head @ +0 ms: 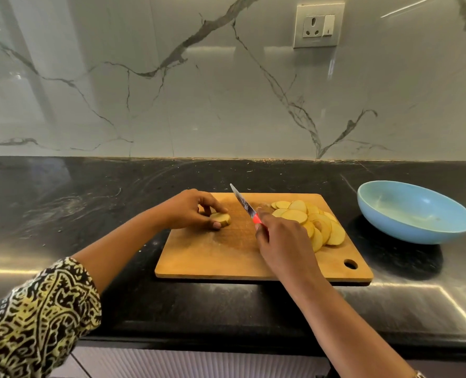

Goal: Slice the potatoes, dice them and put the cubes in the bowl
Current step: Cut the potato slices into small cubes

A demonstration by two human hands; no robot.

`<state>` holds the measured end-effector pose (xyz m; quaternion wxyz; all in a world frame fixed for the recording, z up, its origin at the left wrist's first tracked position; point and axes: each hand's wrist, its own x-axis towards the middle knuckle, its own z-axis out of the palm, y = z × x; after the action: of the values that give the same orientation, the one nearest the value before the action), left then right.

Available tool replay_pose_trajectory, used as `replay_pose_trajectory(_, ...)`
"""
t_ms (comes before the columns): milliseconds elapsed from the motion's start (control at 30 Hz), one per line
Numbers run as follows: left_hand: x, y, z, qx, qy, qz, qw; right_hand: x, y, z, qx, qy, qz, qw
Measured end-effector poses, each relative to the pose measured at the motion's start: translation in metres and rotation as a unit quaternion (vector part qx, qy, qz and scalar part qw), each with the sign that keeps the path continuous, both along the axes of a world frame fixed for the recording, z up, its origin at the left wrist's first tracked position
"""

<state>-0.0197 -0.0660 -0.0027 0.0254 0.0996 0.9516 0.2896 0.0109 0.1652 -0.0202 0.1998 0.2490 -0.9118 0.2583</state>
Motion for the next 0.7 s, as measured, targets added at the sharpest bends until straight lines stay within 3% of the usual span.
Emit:
replay_pose_trajectory(100, 0.008, 0.016, -0.013, -0.007, 0.083, 0.089, 0.993, 0.003, -0.004, 0.000, 0.018, 0.003, 0.002, 1.000)
replay_pose_trajectory(200, 0.016, 0.023, -0.020, -0.043, 0.142, 0.112, 0.983, 0.009, -0.010, -0.001, 0.050, 0.001, 0.001, 0.999)
replay_pose_trajectory(433, 0.026, 0.005, -0.015, 0.009, 0.118, 0.108, 0.987, 0.014, -0.010, -0.006, 0.122, 0.020, -0.037, 0.992)
replay_pose_trajectory(700, 0.027, 0.011, -0.020, -0.065, 0.175, 0.125, 0.974, 0.016, -0.021, -0.011, 0.143, 0.021, -0.035, 0.989)
